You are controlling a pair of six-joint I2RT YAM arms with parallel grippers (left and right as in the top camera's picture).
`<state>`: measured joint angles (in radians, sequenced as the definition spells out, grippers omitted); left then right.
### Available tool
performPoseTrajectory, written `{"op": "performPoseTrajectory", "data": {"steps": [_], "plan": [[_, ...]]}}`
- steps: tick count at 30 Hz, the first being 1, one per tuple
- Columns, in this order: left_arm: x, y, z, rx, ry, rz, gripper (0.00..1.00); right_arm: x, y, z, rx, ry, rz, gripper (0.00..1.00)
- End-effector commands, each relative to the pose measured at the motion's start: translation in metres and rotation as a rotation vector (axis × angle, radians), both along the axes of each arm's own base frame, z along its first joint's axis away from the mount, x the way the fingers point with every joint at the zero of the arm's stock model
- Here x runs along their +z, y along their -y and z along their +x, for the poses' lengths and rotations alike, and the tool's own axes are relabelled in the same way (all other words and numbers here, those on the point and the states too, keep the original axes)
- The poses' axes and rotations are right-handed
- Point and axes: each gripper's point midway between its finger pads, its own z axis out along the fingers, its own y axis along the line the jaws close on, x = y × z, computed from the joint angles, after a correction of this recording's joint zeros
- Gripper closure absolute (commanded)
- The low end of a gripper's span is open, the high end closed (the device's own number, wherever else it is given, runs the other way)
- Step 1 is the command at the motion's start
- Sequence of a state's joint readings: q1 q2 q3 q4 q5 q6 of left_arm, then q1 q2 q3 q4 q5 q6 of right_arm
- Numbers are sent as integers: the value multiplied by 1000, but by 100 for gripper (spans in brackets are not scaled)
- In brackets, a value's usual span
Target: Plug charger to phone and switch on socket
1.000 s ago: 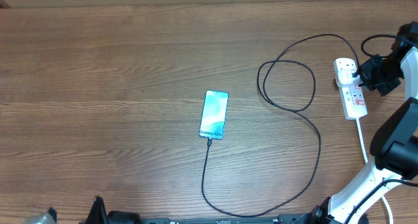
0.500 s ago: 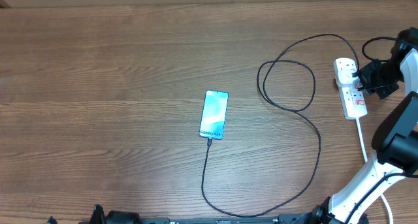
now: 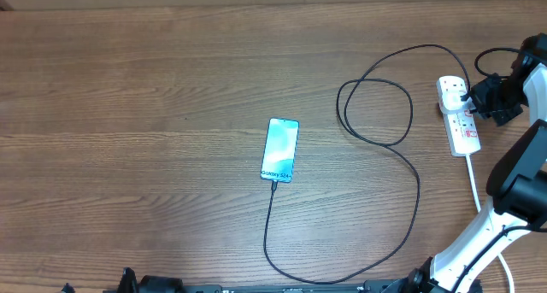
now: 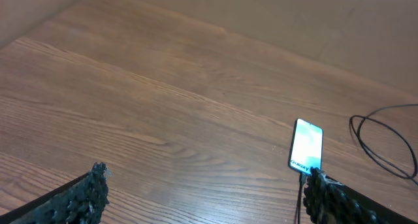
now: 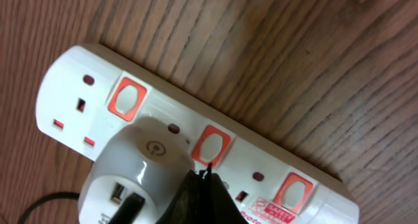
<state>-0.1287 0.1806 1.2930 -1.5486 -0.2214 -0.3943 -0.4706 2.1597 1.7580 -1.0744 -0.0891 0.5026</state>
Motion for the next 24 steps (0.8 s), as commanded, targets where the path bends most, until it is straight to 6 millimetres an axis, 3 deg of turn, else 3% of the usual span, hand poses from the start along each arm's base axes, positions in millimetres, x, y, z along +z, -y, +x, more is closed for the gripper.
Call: {"op": "performPoseTrajectory", "data": {"steps": [1,7,13,20,24], "plan": [[1,-3,-2,28,15,-15,1,-10,-3,11,-5,5,20,96],[1,-3,-2,28,15,-15,1,-37,-24,12,70,-31,92,96],[1,-3,-2,28,16,-15,0,-20,-36,11,116,-27,111,96],[1,-6,-18,79,89,-23,0,64,-21,-5,86,6,-23,96],[1,-7,-34,120,168,-29,0,127,-26,-15,70,121,-77,96]]}}
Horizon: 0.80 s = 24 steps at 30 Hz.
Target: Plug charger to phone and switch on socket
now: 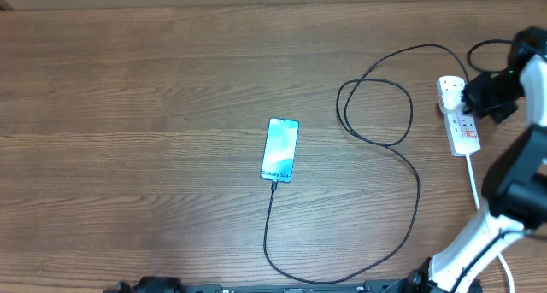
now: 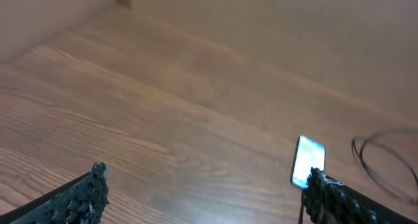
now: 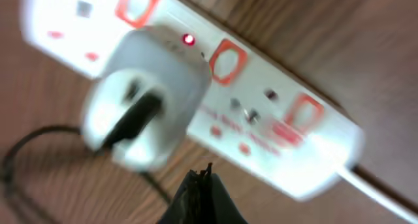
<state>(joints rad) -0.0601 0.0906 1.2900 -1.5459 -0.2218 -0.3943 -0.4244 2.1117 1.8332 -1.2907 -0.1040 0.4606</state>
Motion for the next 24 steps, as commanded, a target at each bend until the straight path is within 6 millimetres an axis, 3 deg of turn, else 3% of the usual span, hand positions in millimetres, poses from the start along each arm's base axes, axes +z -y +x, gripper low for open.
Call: {"op": "performPoseTrajectory", "data": {"steps": [1,4,8,13,17,20,22,24], "plan": [[0,-3,-19,57,95,-22,0,106,6,0,-23,234,-126,96],[2,-3,-22,66,106,-38,0,163,-7,-10,-19,386,-133,96],[1,-3,-22,64,100,-38,0,260,-28,-30,-8,676,-147,96],[1,-3,-22,64,99,-38,0,408,-68,-73,67,1174,-191,96],[1,-3,-22,64,99,-37,0,527,-108,-133,200,1599,-387,96],[-2,-3,-23,65,87,-37,0,582,-134,-181,263,1815,-523,96],[-2,-4,-23,66,87,-36,0,601,-148,-207,291,1900,-577,96],[-3,-4,-23,66,82,-36,0,606,-161,-225,326,1934,-616,96]]}}
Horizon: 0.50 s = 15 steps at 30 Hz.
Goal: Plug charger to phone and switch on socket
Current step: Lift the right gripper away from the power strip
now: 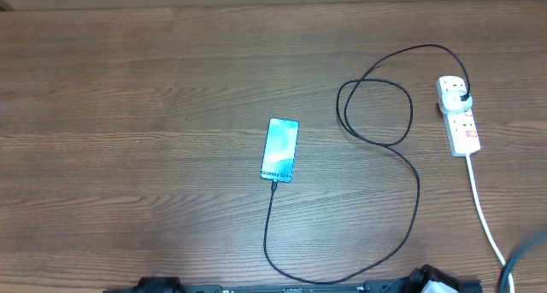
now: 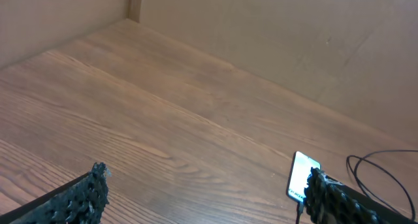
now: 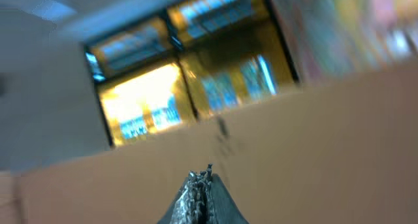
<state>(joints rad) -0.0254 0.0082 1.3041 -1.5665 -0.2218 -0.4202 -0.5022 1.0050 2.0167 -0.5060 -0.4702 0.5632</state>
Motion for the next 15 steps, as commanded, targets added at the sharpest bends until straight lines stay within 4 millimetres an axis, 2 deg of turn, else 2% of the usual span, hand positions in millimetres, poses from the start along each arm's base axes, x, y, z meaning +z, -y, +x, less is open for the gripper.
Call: {"op": "performPoseTrajectory", "data": {"steps": [1,3,5,8,13,15], "plan": [[-2,-2,-2,23,-3,-9,0,-5,-14,-9,29,-5,-54,95],[-1,-1,-1,19,7,-28,1,-11,-25,-17,52,-20,-99,95],[10,-2,3,29,54,-37,1,-22,-37,-26,86,-46,-145,95],[25,-1,17,24,123,-51,0,-30,-45,-46,113,-39,-160,94],[28,7,60,-15,164,-63,0,-41,-56,-94,168,18,-173,95],[23,11,87,-39,175,-68,1,-48,-59,-115,177,52,-179,96]]}}
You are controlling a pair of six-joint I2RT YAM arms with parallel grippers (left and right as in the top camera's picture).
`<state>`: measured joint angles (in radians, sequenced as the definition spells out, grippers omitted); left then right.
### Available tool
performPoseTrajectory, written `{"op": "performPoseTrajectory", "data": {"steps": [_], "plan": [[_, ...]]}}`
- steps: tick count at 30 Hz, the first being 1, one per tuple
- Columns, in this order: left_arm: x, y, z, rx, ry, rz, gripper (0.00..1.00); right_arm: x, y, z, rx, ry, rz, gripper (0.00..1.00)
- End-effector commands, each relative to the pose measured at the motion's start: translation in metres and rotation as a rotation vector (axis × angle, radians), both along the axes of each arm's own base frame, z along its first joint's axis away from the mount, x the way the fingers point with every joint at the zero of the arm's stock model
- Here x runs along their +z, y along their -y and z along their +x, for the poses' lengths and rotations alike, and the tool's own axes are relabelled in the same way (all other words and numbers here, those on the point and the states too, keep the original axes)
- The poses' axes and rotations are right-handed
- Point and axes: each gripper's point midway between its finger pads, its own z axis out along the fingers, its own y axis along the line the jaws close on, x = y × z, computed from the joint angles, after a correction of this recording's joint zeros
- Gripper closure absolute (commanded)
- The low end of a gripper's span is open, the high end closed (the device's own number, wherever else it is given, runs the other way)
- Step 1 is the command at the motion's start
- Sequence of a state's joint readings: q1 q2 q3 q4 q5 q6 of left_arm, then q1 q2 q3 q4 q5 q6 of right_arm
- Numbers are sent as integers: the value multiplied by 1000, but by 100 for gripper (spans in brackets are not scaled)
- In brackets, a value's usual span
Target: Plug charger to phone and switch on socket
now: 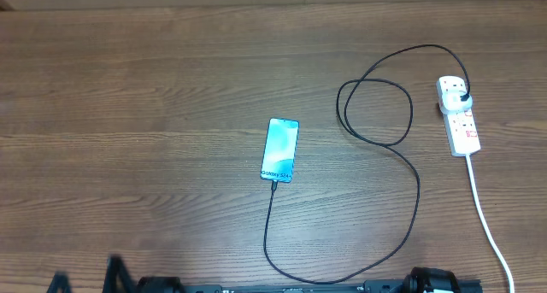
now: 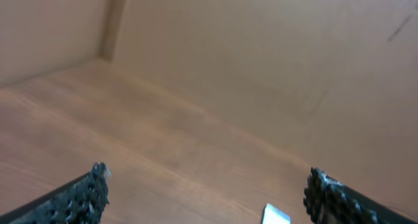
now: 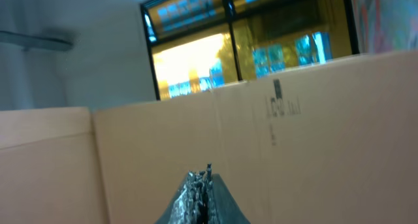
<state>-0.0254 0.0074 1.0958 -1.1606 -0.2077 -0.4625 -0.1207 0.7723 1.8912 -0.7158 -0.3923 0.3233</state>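
Note:
In the overhead view the phone [image 1: 280,149] lies mid-table with its screen lit. A black cable [image 1: 418,186] is plugged into its lower end and loops right to the charger plug [image 1: 462,95], which is seated in the white power strip [image 1: 462,131]. My left gripper [image 2: 206,191] is open, with its fingers [image 2: 91,192] far apart and nothing between them. Only the phone's top corner [image 2: 275,215] shows in its view. My right gripper [image 3: 204,178] is shut on nothing and points at a cardboard wall, away from the table.
Cardboard walls [image 2: 261,74] stand round the wooden table [image 1: 128,114]. The strip's white lead [image 1: 485,216] runs off the front right edge. Dark arm parts [image 1: 114,274] show at the front edge. Windows [image 3: 215,51] show above the wall.
My left wrist view has tilted up toward the wall, leaving only the phone's top at its lower edge. The right gripper still faces the wall and windows. Phone, cable and strip have not moved.
My shut right gripper first had its tip at the switch beside the charger plug. At the following moment it stood back from the strip, where a red light glowed. Then the right arm was gone from the overhead view, facing the wall. The left gripper stayed open throughout.

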Motion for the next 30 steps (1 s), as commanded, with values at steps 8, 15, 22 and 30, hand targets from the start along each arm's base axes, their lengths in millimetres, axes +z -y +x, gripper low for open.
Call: {"op": "performPoseTrajectory", "data": {"steps": [8,15,22,30], "plan": [[-57,22,135,-110,105,-18,0,-28,-8,-111,-14,271,-24,94],[-106,24,174,-117,175,-15,0,-43,-12,-150,20,354,13,93],[-148,24,187,-117,156,-16,1,-51,-16,-189,22,432,5,93],[-160,23,187,-109,107,-10,0,-76,-22,-230,20,538,1,90]]}}
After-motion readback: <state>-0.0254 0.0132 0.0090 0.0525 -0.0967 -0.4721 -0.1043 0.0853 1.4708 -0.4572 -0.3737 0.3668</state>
